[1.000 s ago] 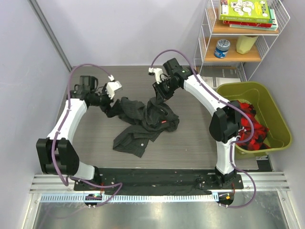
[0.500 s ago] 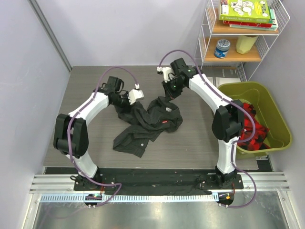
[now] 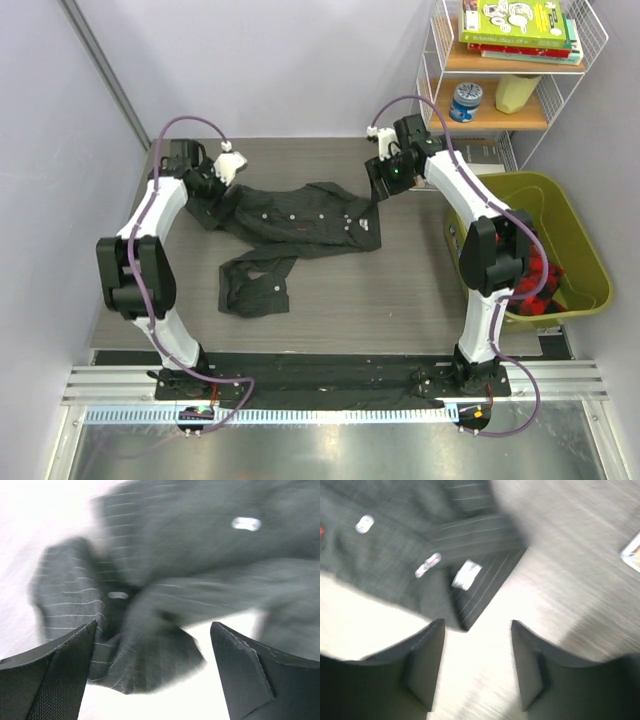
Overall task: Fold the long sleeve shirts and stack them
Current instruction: Flatten the shirt out
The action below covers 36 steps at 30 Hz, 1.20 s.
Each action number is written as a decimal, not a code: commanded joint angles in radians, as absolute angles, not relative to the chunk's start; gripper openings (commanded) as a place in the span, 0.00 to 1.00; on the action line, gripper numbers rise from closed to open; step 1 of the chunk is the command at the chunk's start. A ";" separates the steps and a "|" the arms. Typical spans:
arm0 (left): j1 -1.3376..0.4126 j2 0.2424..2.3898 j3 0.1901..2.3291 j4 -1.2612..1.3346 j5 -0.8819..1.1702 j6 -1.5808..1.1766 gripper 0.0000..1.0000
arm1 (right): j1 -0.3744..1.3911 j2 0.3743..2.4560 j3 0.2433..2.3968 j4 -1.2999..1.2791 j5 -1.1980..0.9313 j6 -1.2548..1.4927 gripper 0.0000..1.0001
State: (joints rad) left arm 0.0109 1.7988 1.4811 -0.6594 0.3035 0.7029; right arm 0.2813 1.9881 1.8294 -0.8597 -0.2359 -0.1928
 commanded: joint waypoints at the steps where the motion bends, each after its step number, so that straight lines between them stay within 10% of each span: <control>1: -0.005 1.570 1.385 -0.881 0.590 0.678 0.94 | 0.305 1.812 1.752 -0.876 -0.379 -0.284 0.66; 21: -0.054 1.462 0.959 -0.816 0.143 0.476 0.87 | 0.702 1.887 1.537 -0.598 -0.241 -0.341 0.60; 28: -0.005 1.500 0.994 -0.830 0.248 0.425 0.32 | 0.762 1.924 1.462 -0.384 -0.239 -0.345 0.53; 36: -0.005 1.465 1.104 -0.891 0.360 0.434 0.00 | 0.772 1.964 1.460 -0.370 -0.207 -0.354 0.57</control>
State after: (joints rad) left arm -0.0067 1.5227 1.0317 -0.8585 0.2722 0.4274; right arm 0.7746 1.9747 1.4597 -0.4339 -0.2405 -0.3462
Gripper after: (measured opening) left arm 0.019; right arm 0.549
